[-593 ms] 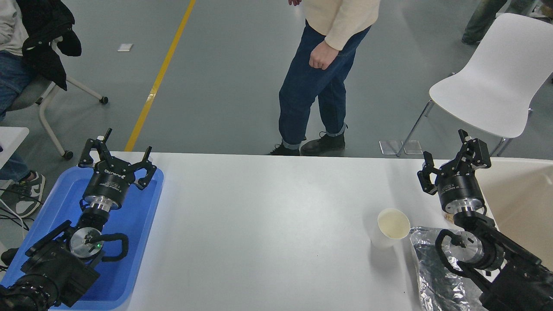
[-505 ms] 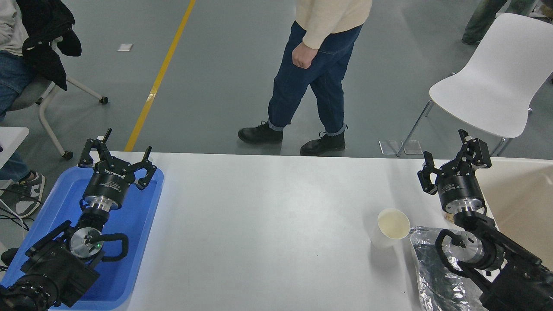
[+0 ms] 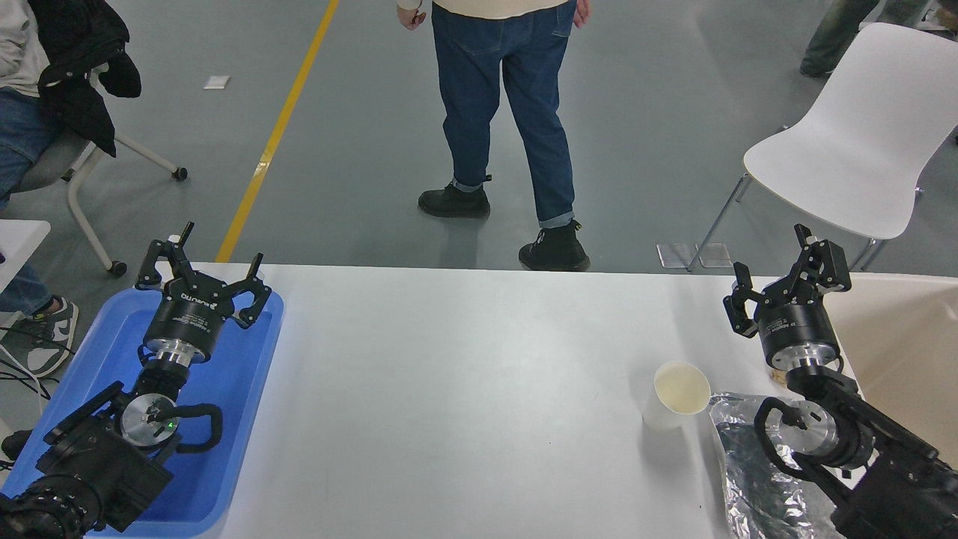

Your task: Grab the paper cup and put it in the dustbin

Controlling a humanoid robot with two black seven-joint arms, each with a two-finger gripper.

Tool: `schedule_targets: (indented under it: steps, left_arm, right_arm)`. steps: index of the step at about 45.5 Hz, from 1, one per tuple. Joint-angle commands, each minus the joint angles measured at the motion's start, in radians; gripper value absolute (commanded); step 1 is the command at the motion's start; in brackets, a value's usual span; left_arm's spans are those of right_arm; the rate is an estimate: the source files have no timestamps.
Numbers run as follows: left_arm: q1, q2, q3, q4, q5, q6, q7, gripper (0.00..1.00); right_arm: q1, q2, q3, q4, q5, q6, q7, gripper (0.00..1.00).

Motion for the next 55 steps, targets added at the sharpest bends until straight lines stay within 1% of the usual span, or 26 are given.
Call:
schedule_targets:
  steps: [1, 13, 22, 30, 36, 41, 49, 55]
  left_arm:
    - [0.001, 0.0, 0.0, 0.0, 0.0, 0.0, 0.0, 1.0]
    - [0.0, 0.0, -0.001, 0.0, 0.0, 0.0, 0.0, 1.0]
    - [0.0, 0.0, 0.0, 0.0, 0.0, 0.0, 0.0, 1.0]
    - [0.0, 0.0, -0.001, 0.0, 0.0, 0.0, 0.0, 1.0]
    - [0.0, 0.0, 0.0, 0.0, 0.0, 0.0, 0.0, 1.0]
    - [0.0, 0.0, -0.001, 0.0, 0.0, 0.0, 0.0, 1.0]
    - [0.0, 0.0, 0.0, 0.0, 0.0, 0.0, 0.0, 1.0]
    - [0.0, 0.0, 0.0, 0.0, 0.0, 0.0, 0.0, 1.0]
  right_arm:
    - [0.0, -0.001, 0.0, 0.0, -0.001, 0.0, 0.001, 1.0]
    - [0.003, -0.007, 0.0, 0.0, -0.001, -0.006, -0.001, 1.0]
    - [0.006, -0.045, -0.015, 0.0, 0.001, -0.015, -0.001, 1.0]
    - [0.017, -0.048, -0.015, -0.002, 0.001, -0.02, -0.001, 1.0]
    - [0.02, -0.074, -0.044, 0.009, 0.002, -0.018, -0.001, 1.0]
    - [0.064, -0.151, -0.188, 0.003, 0.001, -0.02, -0.001, 1.0]
    - [0.236, -0.303, -0.59, 0.006, 0.001, 0.0, -0.001, 1.0]
    - [0.393, -0.349, -0.872, 0.011, 0.001, 0.002, -0.001, 1.0]
